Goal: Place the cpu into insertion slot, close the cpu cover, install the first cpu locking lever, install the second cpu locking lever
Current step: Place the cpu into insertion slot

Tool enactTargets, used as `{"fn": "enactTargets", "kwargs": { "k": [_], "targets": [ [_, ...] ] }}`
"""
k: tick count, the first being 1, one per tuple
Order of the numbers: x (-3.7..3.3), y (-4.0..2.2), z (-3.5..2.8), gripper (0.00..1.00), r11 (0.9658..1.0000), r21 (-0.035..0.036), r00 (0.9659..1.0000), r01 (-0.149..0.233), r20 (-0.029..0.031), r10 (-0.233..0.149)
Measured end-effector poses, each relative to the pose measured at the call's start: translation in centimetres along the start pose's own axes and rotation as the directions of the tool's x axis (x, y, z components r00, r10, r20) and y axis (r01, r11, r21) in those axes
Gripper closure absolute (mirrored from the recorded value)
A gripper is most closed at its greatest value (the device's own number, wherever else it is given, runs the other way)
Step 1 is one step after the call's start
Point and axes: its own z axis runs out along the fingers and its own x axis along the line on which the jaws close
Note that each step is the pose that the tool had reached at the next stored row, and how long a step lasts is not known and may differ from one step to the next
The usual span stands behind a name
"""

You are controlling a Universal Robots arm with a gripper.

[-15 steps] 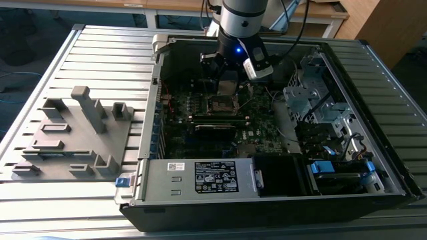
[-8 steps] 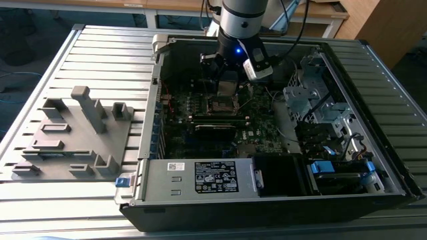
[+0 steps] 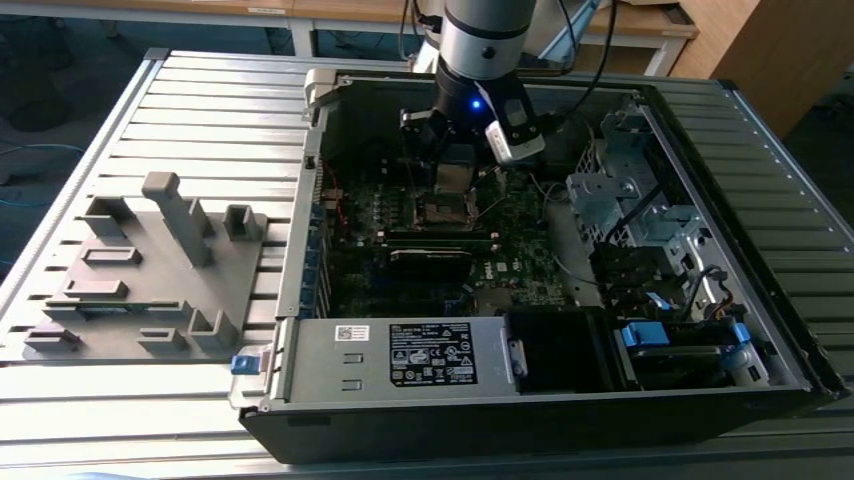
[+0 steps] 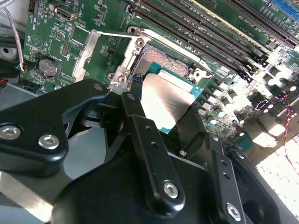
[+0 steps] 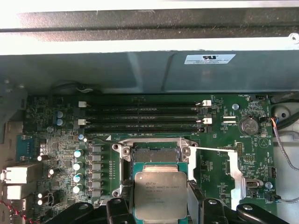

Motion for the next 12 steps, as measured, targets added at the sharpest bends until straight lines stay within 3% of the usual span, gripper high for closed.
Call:
{"fn": "enactTargets", "kwargs": {
  "k": [12],
  "targets": [
    [0.00,-0.02,0.27,0.46,1.0000,0.0000,1.0000,0.000,0.0000,0.000]
  ]
}}
